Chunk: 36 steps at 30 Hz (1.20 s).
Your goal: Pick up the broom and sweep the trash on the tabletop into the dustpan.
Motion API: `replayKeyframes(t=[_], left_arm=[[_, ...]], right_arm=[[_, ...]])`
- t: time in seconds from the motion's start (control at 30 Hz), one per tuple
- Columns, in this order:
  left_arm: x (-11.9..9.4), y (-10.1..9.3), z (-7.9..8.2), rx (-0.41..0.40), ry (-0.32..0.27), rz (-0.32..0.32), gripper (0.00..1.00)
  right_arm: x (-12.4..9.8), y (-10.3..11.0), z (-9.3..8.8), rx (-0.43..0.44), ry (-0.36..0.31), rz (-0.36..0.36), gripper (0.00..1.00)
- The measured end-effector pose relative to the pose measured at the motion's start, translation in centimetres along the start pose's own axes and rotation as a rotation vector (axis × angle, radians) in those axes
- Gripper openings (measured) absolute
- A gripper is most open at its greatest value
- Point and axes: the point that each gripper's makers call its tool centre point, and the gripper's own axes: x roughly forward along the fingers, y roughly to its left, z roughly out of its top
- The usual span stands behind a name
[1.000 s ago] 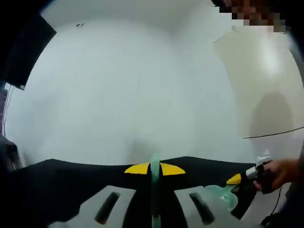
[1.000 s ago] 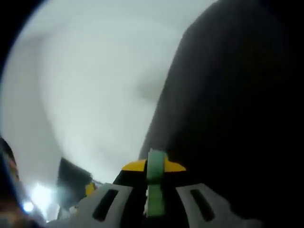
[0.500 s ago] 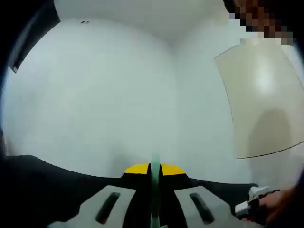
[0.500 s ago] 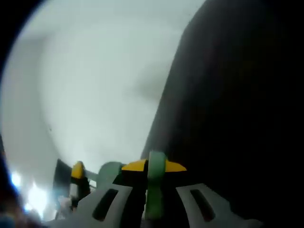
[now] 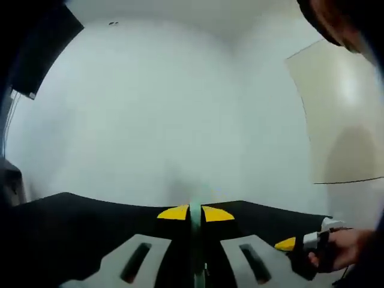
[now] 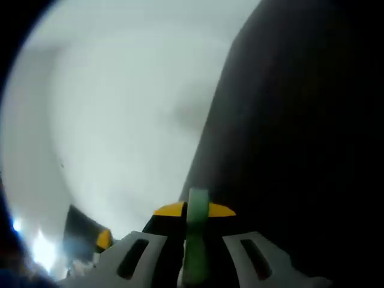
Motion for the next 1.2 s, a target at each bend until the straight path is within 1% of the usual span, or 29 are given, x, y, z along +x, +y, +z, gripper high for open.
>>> replayKeyframes(t=[0.03,0.07,0.1,0.17,0.23,0.3,0.33,0.4,0.47,0.5,0.53,0.57,0.6,0.63,0.7,0.8,0.87,0.9,0.97,1.03,1.1,1.13,1.2], left_arm=[[0.2,-0.5,-0.6,-0.005,0.006,-0.008,0.04],[0.3,-0.8,-0.4,-0.010,-0.014,-0.015,0.04],[0.6,-1.2,-0.5,-0.001,-0.011,-0.014,0.04],[1.3,-2.1,-0.3,0.003,-0.032,-0.033,0.05],[2.2,-3.4,-0.3,-0.011,-0.038,-0.066,0.05],[2.9,-4.6,-0.3,-0.013,-0.046,-0.080,0.05],[3.4,-5.6,-0.2,-0.010,-0.058,-0.093,0.05],[3.8,-6.7,0.1,-0.001,-0.084,-0.104,0.04],[4.3,-7.9,0.4,0.020,-0.123,-0.119,0.04],[4.5,-8.4,0.4,0.024,-0.130,-0.124,0.04],[4.7,-8.3,0.6,0.067,-0.139,-0.113,0.04],[4.9,-8.1,0.8,0.087,-0.141,-0.101,0.04],[4.8,-7.7,1.2,0.078,-0.149,-0.098,0.04],[4.8,-7.0,1.9,0.077,-0.168,-0.094,0.04],[4.7,-5.8,2.8,0.093,-0.181,-0.083,0.05],[3.9,-3.5,4.5,0.101,-0.208,-0.075,0.04],[3.2,-2.2,5.2,0.097,-0.202,-0.078,0.05],[2.6,-1.6,4.8,0.074,-0.157,-0.080,0.05],[1.8,-0.7,4.5,0.051,-0.143,-0.062,0.05],[1.1,0.0,3.4,0.022,-0.105,-0.031,0.05],[0.8,-0.3,2.4,0.010,-0.102,-0.026,0.05],[0.8,-0.4,1.9,0.019,-0.102,-0.012,0.04],[1.3,-1.3,1.0,0.018,-0.104,-0.017,0.04]], right_arm=[[0.0,0.1,0.0,-0.002,0.002,0.000,0.13],[0.0,0.1,-0.1,-0.005,0.002,0.000,0.13],[0.0,0.1,-0.3,-0.008,0.000,0.000,0.13],[-0.1,0.2,-0.3,-0.009,0.000,0.000,0.13],[-0.1,0.2,-0.1,-0.010,-0.002,-0.003,0.13],[-0.1,0.2,-0.1,-0.009,-0.005,-0.005,0.13],[0.0,0.1,0.0,-0.009,-0.006,-0.005,0.13],[0.0,0.1,0.1,-0.006,-0.009,-0.007,0.13],[0.1,0.1,0.2,-0.001,-0.012,-0.006,0.13],[0.1,0.1,0.2,0.000,-0.013,-0.005,0.13],[0.1,0.1,0.2,0.002,-0.012,-0.006,0.13],[0.1,0.1,0.2,0.005,-0.011,-0.007,0.13],[0.1,0.2,0.2,0.007,-0.010,-0.006,0.13],[0.1,0.2,0.2,0.009,-0.009,-0.006,0.13],[0.1,0.2,0.3,0.013,-0.007,-0.005,0.13],[0.2,0.2,0.3,0.017,-0.004,-0.005,0.13],[0.2,0.2,0.4,0.019,0.002,-0.003,0.13],[0.2,0.2,0.4,0.028,0.008,-0.001,0.13],[0.2,0.2,0.4,0.031,0.012,0.000,0.13],[0.2,0.2,0.4,0.030,0.010,0.002,0.14],[0.2,0.2,0.4,0.028,0.007,0.005,0.14],[0.2,0.3,0.4,0.028,0.006,0.006,0.14],[0.2,0.3,0.5,0.030,0.004,0.008,0.13]])
